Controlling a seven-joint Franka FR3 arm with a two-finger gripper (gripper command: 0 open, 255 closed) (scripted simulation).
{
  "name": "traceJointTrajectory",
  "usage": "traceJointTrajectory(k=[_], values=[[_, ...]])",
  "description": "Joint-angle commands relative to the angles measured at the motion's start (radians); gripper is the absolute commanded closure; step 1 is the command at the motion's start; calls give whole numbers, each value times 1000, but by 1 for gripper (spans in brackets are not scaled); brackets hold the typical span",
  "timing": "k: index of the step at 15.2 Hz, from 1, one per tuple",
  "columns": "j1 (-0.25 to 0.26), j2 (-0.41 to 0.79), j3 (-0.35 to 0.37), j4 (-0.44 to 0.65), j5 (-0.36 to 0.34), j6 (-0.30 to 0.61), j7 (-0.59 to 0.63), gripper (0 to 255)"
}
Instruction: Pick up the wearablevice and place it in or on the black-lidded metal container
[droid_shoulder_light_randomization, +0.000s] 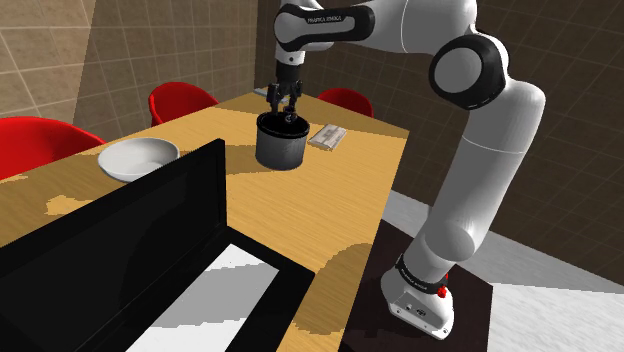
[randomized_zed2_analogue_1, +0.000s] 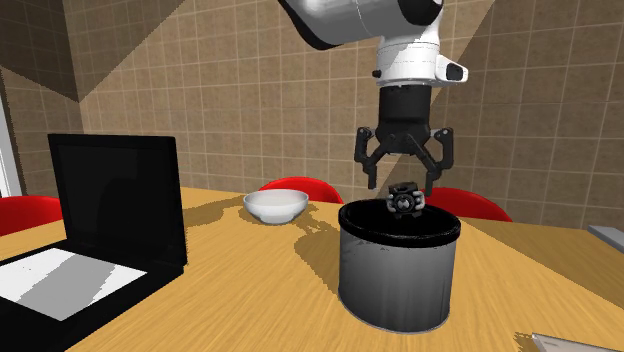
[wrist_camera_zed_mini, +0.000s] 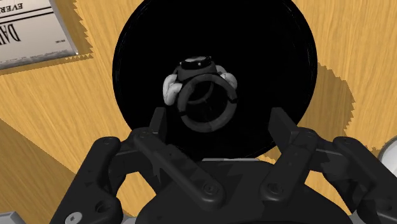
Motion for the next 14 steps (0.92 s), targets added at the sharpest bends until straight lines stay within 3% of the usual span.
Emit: traceJointTrajectory(k=[1, 3, 7, 14], values=[[0, 0, 0, -1, 0, -1, 0, 0], [0, 2, 0, 1, 0, -1, 0, 0], [0, 4, 0, 132, 0, -129, 0, 0], [0, 4, 0, 132, 0, -129, 0, 0]])
